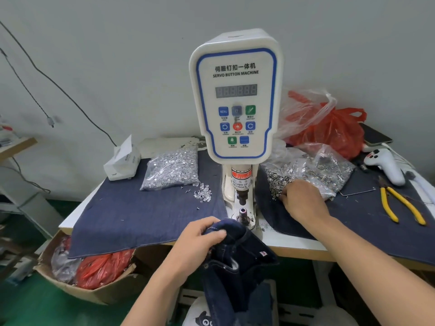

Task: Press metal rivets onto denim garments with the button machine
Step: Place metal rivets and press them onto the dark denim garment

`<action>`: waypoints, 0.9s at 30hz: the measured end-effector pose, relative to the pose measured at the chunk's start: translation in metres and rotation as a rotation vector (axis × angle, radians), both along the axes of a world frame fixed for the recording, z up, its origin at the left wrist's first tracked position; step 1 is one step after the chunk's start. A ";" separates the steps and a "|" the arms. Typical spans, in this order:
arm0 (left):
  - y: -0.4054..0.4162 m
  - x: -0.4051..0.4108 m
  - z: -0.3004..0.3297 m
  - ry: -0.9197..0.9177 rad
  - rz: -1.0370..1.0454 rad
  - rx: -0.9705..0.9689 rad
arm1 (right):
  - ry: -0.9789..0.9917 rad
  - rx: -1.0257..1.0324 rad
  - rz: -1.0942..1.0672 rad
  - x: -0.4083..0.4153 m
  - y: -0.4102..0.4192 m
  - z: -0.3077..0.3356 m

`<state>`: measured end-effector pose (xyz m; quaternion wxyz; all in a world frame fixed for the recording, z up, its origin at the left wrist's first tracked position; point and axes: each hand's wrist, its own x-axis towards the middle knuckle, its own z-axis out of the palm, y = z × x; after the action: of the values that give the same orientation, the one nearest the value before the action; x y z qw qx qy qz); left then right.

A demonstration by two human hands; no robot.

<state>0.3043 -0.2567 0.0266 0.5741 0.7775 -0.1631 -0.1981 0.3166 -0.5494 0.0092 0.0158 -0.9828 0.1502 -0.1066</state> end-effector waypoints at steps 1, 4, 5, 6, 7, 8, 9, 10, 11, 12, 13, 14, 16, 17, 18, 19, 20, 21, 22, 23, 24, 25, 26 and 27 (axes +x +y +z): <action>0.000 0.003 0.004 0.015 0.066 -0.023 | 0.006 0.012 0.005 0.000 0.001 0.000; -0.005 0.021 0.008 0.017 0.363 0.136 | 0.029 0.124 -0.007 0.003 0.002 0.001; -0.004 0.029 0.008 -0.036 0.428 0.261 | 0.029 0.169 -0.020 0.003 0.002 0.003; -0.003 0.038 0.003 -0.113 0.447 0.394 | 0.015 0.208 -0.037 0.002 0.002 0.005; -0.003 0.045 -0.002 -0.187 0.439 0.511 | -0.014 0.240 -0.053 0.001 0.001 0.008; -0.003 0.052 -0.007 -0.227 0.440 0.593 | -0.053 0.275 -0.065 -0.001 0.001 0.010; -0.003 0.056 -0.012 -0.240 0.450 0.634 | -0.091 0.320 -0.070 -0.003 0.001 0.011; -0.005 0.058 -0.016 -0.241 0.484 0.666 | -0.122 0.392 -0.074 -0.006 0.003 0.014; -0.006 0.060 -0.019 -0.248 0.516 0.694 | -0.159 0.510 -0.083 -0.009 0.007 0.016; -0.009 0.061 -0.020 -0.261 0.539 0.718 | -0.191 0.703 -0.106 -0.012 0.013 0.018; -0.011 0.062 -0.021 -0.286 0.552 0.739 | -0.201 0.949 -0.129 -0.016 0.020 0.020; -0.014 0.063 -0.021 -0.302 0.558 0.755 | -0.172 1.192 -0.152 -0.020 0.028 0.022; -0.017 0.065 -0.022 -0.305 0.564 0.772 | -0.070 1.545 -0.162 -0.028 0.045 0.024; -0.018 0.065 -0.023 -0.302 0.572 0.767 | -0.034 1.661 -0.151 -0.030 0.053 0.024; -0.018 0.065 -0.022 -0.293 0.584 0.756 | -0.008 1.753 -0.132 -0.032 0.060 0.025; -0.018 0.065 -0.022 -0.285 0.597 0.743 | 0.013 1.829 -0.120 -0.034 0.066 0.026; -0.018 0.065 -0.021 -0.278 0.607 0.730 | 0.030 1.893 -0.121 -0.034 0.071 0.027; -0.018 0.064 -0.021 -0.276 0.615 0.724 | 0.045 1.947 -0.133 -0.034 0.075 0.028; -0.018 0.064 -0.022 -0.273 0.621 0.718 | 0.058 1.992 -0.151 -0.034 0.078 0.030; -0.017 0.064 -0.022 -0.268 0.628 0.712 | 0.067 2.031 -0.169 -0.034 0.081 0.031; -0.018 0.063 -0.023 -0.263 0.633 0.702 | 0.075 2.068 -0.186 -0.035 0.082 0.031; -0.018 0.063 -0.024 -0.265 0.639 0.691 | 0.081 2.104 -0.206 -0.035 0.083 0.032; -0.018 0.062 -0.025 -0.270 0.643 0.684 | 0.084 2.135 -0.226 -0.036 0.085 0.033; -0.018 0.061 -0.025 -0.277 0.646 0.680 | 0.084 2.159 -0.246 -0.036 0.086 0.034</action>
<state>0.3653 -0.2743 0.0017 0.2927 0.9508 0.0857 0.0534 0.2808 -0.4636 0.0428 0.8553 -0.4317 0.2627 0.1146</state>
